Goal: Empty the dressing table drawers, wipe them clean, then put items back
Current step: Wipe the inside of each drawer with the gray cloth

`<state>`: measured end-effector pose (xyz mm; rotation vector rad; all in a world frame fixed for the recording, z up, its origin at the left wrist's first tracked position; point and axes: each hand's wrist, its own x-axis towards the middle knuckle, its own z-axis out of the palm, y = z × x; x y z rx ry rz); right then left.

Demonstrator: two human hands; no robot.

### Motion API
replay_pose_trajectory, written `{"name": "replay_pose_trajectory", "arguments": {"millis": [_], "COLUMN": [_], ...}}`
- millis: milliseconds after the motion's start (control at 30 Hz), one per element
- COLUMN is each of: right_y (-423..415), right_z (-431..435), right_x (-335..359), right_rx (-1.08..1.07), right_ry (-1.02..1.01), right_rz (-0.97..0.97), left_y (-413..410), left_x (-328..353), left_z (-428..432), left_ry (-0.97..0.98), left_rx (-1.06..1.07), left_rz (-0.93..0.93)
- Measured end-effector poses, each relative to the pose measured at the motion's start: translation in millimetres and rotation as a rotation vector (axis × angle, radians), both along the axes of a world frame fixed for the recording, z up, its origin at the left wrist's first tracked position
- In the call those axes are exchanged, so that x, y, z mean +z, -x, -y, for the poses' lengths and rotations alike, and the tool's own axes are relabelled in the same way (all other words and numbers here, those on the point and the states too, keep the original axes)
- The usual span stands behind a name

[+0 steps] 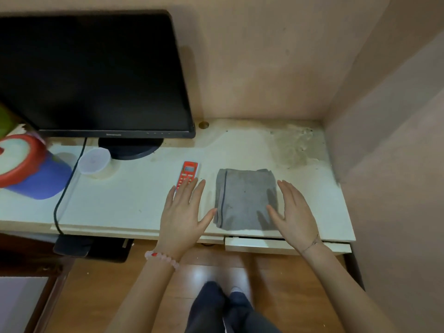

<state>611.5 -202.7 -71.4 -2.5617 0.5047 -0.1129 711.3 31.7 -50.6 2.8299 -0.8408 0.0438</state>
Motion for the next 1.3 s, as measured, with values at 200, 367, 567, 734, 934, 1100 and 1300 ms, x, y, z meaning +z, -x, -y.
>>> {"name": "replay_pose_trajectory", "arguments": {"millis": [200, 367, 567, 734, 934, 1100, 1300], "right_y": [-20, -35, -55, -53, -48, -46, -28], "right_z": [4, 4, 8, 6, -3, -7, -13], "right_x": [-16, -32, -39, -41, -33, -27, 2], "right_rx": [-0.134, -0.308, -0.441, -0.462, -0.488, -0.543, -0.614], "right_ry": [-0.206, -0.345, -0.488, -0.517, -0.668, -0.785, -0.802], "right_rz": [-0.062, -0.13, -0.211, -0.226, -0.04, 0.075, 0.242], "left_y": [-33, -54, -65, -67, -71, -75, -81], "left_x": [-10, -15, -23, -27, -25, -17, -2], "left_z": [15, 23, 29, 23, 18, 20, 30], "left_ry": [-0.062, -0.064, -0.084, -0.083, -0.053, -0.023, 0.021], "left_rx": [-0.044, -0.089, -0.12, -0.138, -0.167, -0.219, -0.338], "left_rz": [-0.023, -0.053, -0.062, -0.078, -0.086, -0.088, -0.026]}}
